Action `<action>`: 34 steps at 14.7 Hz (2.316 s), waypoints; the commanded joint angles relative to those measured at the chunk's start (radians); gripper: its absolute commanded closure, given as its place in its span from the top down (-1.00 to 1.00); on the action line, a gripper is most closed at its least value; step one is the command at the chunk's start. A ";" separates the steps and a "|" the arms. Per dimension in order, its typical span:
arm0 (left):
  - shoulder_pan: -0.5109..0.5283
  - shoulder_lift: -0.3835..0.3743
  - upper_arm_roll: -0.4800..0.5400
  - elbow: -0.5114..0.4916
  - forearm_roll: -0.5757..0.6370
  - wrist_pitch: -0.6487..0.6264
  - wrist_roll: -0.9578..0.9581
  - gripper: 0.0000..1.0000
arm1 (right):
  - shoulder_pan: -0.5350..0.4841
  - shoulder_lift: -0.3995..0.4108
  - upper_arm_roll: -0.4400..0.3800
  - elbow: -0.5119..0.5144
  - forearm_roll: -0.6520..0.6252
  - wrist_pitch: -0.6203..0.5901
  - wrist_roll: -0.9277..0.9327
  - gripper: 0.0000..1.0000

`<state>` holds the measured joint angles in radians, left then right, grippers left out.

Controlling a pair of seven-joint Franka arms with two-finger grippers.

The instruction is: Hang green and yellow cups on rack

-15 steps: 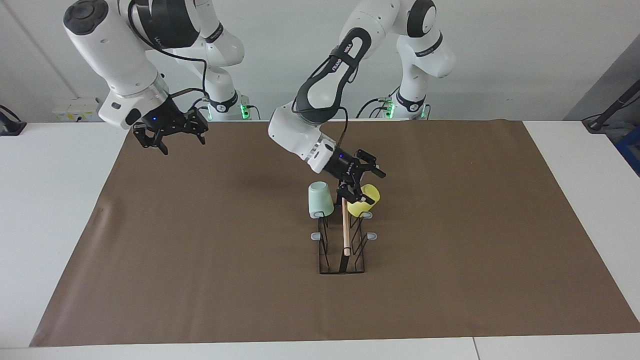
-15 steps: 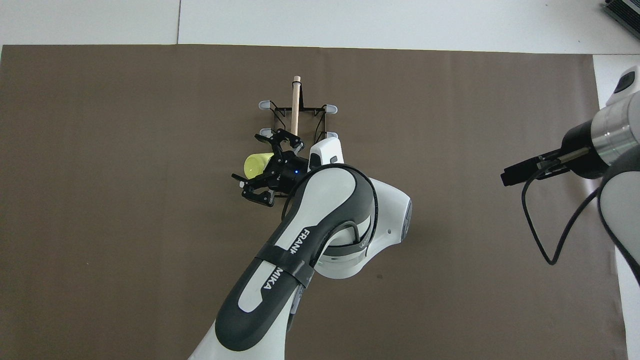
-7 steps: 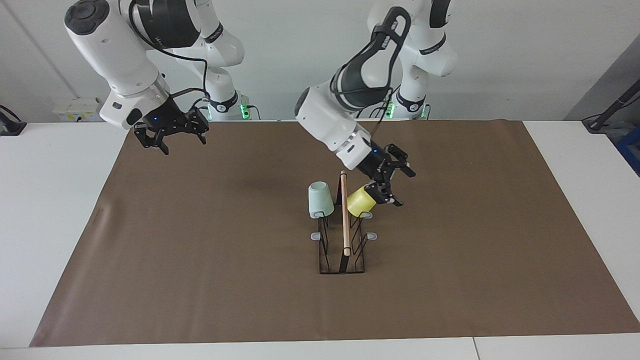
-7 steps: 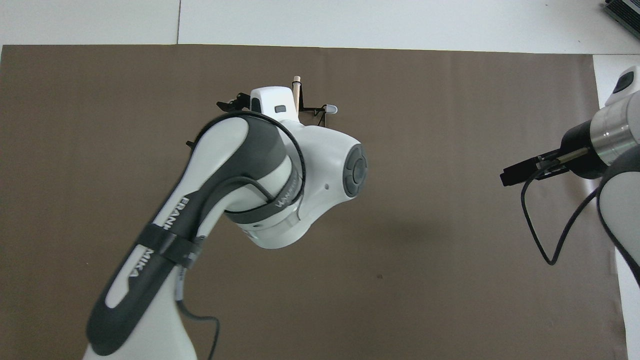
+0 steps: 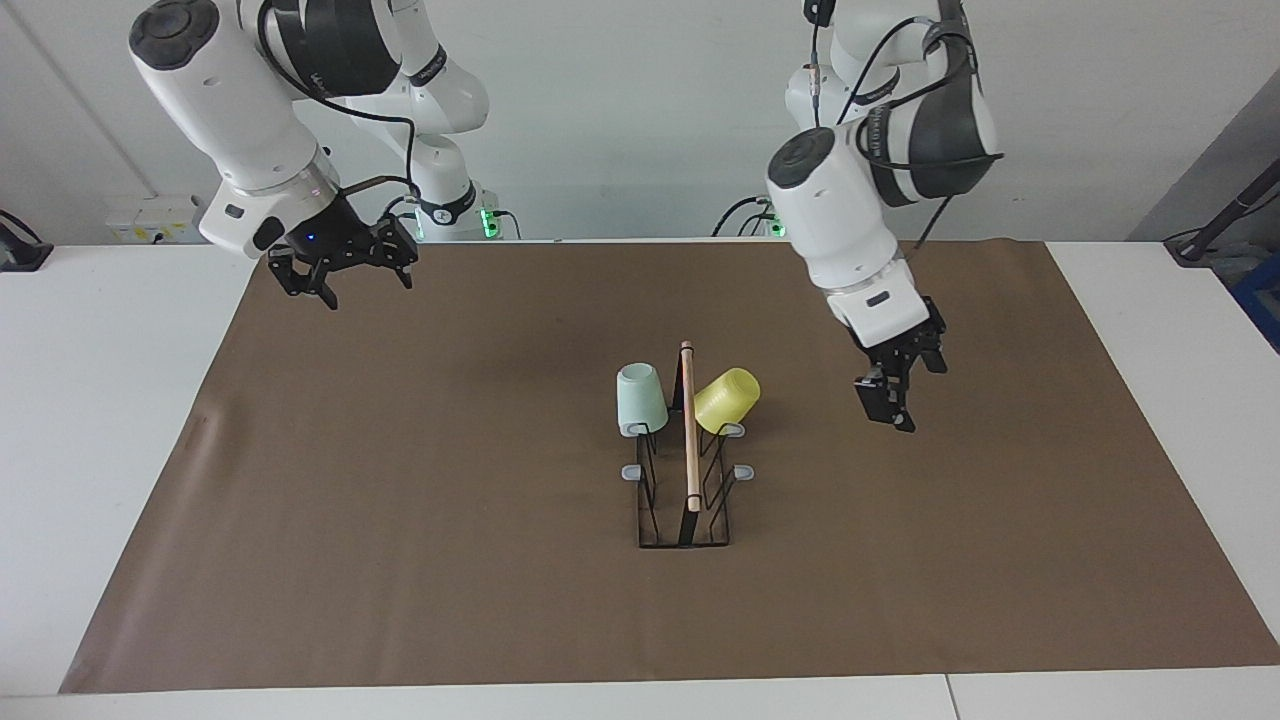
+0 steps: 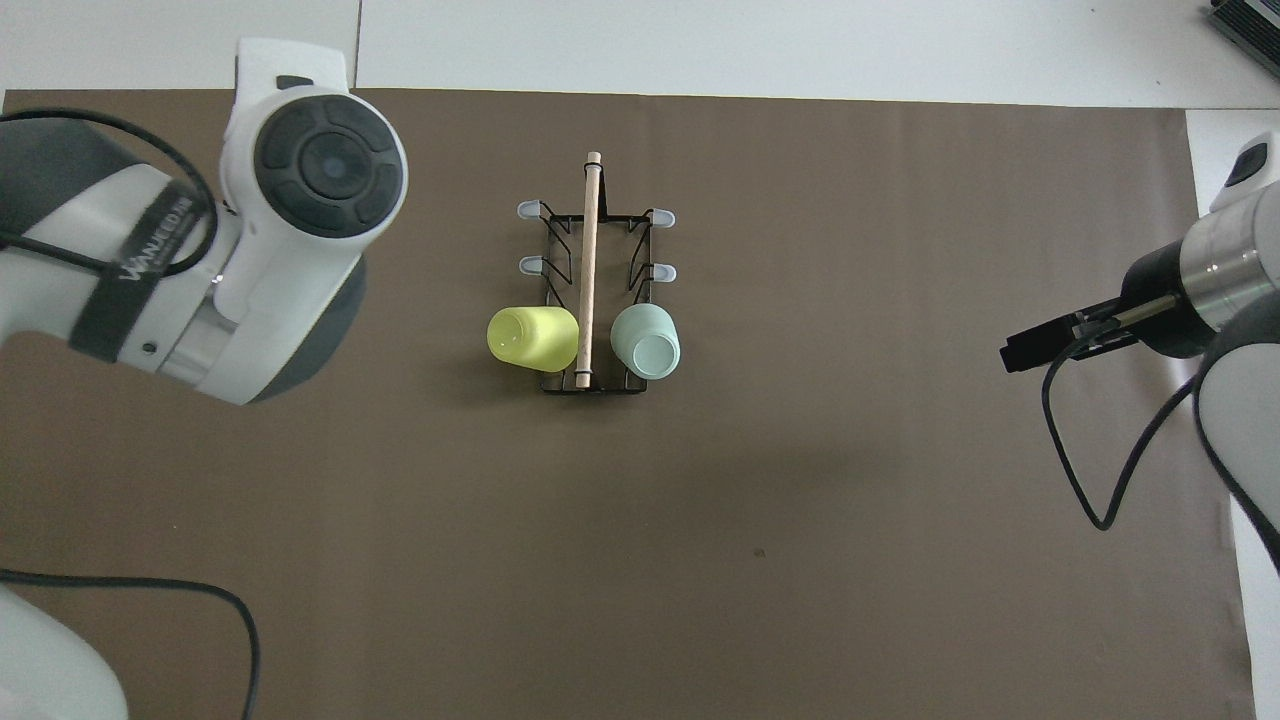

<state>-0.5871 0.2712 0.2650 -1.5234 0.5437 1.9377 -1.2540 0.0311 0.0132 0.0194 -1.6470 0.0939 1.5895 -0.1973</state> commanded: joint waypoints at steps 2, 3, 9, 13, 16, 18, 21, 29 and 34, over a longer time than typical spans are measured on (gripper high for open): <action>0.133 -0.075 -0.013 -0.041 -0.221 0.084 0.326 1.00 | -0.019 0.016 0.017 0.021 -0.023 -0.008 0.022 1.00; 0.162 -0.087 -0.012 -0.041 -0.293 0.087 0.464 1.00 | -0.019 0.016 0.017 0.021 -0.023 -0.008 0.021 1.00; 0.522 -0.125 -0.258 -0.046 -0.473 -0.034 1.132 1.00 | -0.020 0.016 0.016 0.021 -0.065 0.006 0.022 1.00; 0.624 -0.182 -0.374 -0.038 -0.487 -0.251 1.328 1.00 | -0.036 0.011 0.007 0.021 -0.063 0.003 0.019 1.00; 0.593 -0.323 -0.357 -0.151 -0.556 -0.297 1.317 1.00 | -0.034 0.002 0.007 0.021 -0.063 -0.010 0.021 1.00; 0.560 -0.334 -0.342 -0.161 -0.561 -0.301 1.315 1.00 | -0.033 -0.002 0.008 0.023 -0.062 -0.008 0.021 1.00; 0.555 -0.351 -0.313 -0.144 -0.570 -0.348 1.323 1.00 | -0.033 -0.007 0.004 0.032 -0.066 -0.008 0.016 1.00; 0.598 -0.363 -0.323 -0.124 -0.593 -0.370 1.397 1.00 | -0.043 -0.007 0.001 0.047 -0.066 -0.005 0.015 1.00; 0.601 -0.354 -0.323 -0.116 -0.585 -0.365 1.381 1.00 | -0.053 -0.009 0.002 0.047 -0.066 -0.003 0.013 1.00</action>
<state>-0.0017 -0.0757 -0.0536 -1.6341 -0.0291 1.5745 0.1171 -0.0108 0.0086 0.0126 -1.6067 0.0499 1.5908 -0.1971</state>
